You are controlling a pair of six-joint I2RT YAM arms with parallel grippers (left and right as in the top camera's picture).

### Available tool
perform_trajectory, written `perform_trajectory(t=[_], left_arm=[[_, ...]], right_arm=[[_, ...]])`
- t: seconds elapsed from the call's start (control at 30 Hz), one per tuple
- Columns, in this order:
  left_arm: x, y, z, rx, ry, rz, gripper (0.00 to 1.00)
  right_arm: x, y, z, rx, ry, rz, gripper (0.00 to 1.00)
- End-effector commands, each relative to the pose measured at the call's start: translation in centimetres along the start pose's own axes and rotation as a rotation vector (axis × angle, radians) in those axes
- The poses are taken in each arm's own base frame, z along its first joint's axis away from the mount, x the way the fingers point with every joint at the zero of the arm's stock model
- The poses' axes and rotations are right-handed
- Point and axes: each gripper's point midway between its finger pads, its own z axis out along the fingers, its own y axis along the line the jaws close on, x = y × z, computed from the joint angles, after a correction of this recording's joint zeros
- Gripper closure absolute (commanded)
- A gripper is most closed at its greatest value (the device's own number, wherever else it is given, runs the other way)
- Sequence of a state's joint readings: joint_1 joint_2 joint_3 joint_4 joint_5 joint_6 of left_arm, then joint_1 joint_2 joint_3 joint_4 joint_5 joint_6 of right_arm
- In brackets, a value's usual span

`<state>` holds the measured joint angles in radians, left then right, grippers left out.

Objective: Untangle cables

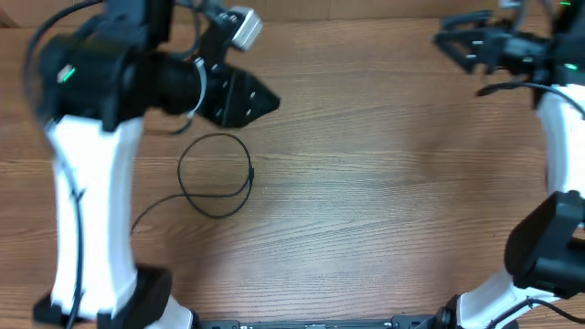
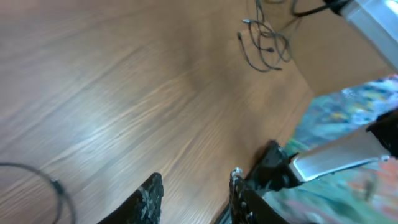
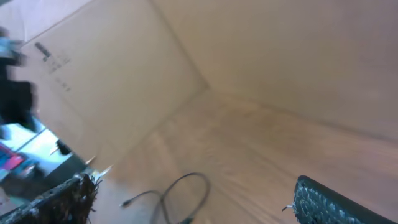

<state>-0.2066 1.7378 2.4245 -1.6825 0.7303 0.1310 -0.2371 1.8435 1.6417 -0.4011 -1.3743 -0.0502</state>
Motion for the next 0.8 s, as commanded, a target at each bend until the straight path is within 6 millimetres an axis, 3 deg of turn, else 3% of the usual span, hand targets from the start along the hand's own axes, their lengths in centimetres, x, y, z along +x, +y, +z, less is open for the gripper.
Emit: perform_trajectory(t=[0.0,0.17,0.37,0.57,0.77], left_arm=[[0.6,-1.5,-2.5,-0.062,-0.05,0.073,0.65],[1.5,-1.9,-5.1,-0.174,-0.11,0.001,0.66],[3.9,-1.2,-7.5,-0.315,-0.156,-0.161,0.65],[8.8,0.0,-7.9,-0.414,-0.122,-0.281,0.65],[13.9,2.4,-8.0,-0.542,-0.177,-0.434,0.62]], right_arm=[[0.8,1.1,3.0,0.103,0.064,-0.078,0.0],[8.0,-0.9,7.4,0.406,0.339,0.015,0.0],[13.7,2.0,12.0,0.524,0.562,-0.007,0.0],[16.6,6.2,15.9,0.484,0.64,-0.049,0.0],[18.4,9.5,18.1,0.421,0.676,-0.054,0.0]])
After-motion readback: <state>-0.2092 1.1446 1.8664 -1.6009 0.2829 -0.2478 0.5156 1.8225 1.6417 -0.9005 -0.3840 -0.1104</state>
